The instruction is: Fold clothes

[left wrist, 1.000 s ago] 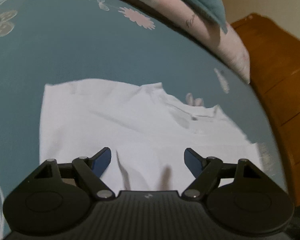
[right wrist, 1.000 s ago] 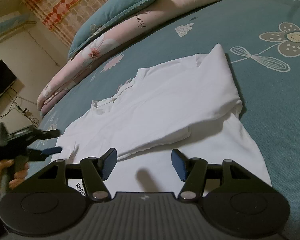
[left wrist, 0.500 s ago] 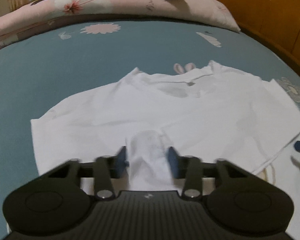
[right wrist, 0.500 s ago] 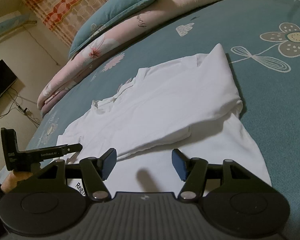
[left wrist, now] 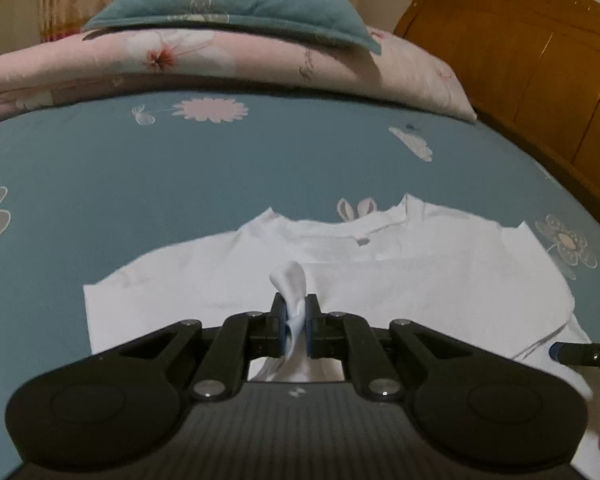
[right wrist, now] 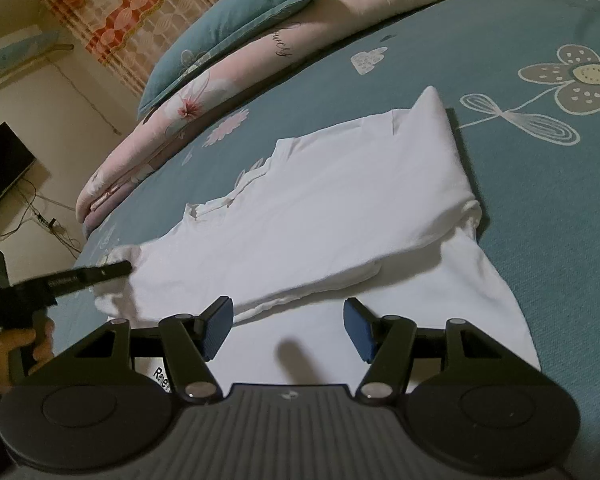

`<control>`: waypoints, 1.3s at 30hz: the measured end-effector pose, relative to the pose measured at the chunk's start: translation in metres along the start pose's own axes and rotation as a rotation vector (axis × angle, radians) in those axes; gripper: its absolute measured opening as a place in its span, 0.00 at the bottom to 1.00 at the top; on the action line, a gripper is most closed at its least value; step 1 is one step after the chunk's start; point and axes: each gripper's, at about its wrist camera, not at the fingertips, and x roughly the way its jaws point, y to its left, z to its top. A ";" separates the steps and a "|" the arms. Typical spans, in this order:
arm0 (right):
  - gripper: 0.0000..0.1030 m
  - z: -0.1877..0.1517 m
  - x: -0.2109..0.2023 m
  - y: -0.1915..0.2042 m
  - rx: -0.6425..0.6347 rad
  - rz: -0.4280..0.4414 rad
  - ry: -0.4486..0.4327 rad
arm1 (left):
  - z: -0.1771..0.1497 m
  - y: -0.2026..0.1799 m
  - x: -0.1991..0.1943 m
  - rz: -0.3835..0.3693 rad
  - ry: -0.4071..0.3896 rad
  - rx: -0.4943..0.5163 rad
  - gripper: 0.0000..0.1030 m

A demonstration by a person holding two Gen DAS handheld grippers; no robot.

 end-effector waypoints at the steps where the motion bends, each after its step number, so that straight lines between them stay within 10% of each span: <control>1: 0.64 0.000 0.000 0.000 0.001 0.000 0.000 | -0.002 0.002 0.001 0.001 0.006 -0.009 0.06; 15: 0.64 0.009 -0.019 0.007 -0.169 -0.088 -0.074 | -0.025 0.027 0.018 0.030 0.117 -0.100 0.07; 20: 0.63 0.010 -0.029 0.016 -0.498 -0.380 -0.124 | -0.026 0.026 0.017 0.027 0.107 -0.107 0.07; 22: 0.58 0.007 -0.022 0.011 -0.593 -0.462 -0.080 | -0.025 0.026 0.016 0.023 0.099 -0.098 0.07; 24: 0.32 0.008 -0.016 0.007 -0.608 -0.460 -0.049 | -0.023 0.026 0.015 0.023 0.098 -0.097 0.07; 39: 0.07 0.016 -0.007 -0.012 -0.485 -0.469 -0.025 | -0.023 0.035 0.019 0.008 0.134 -0.183 0.09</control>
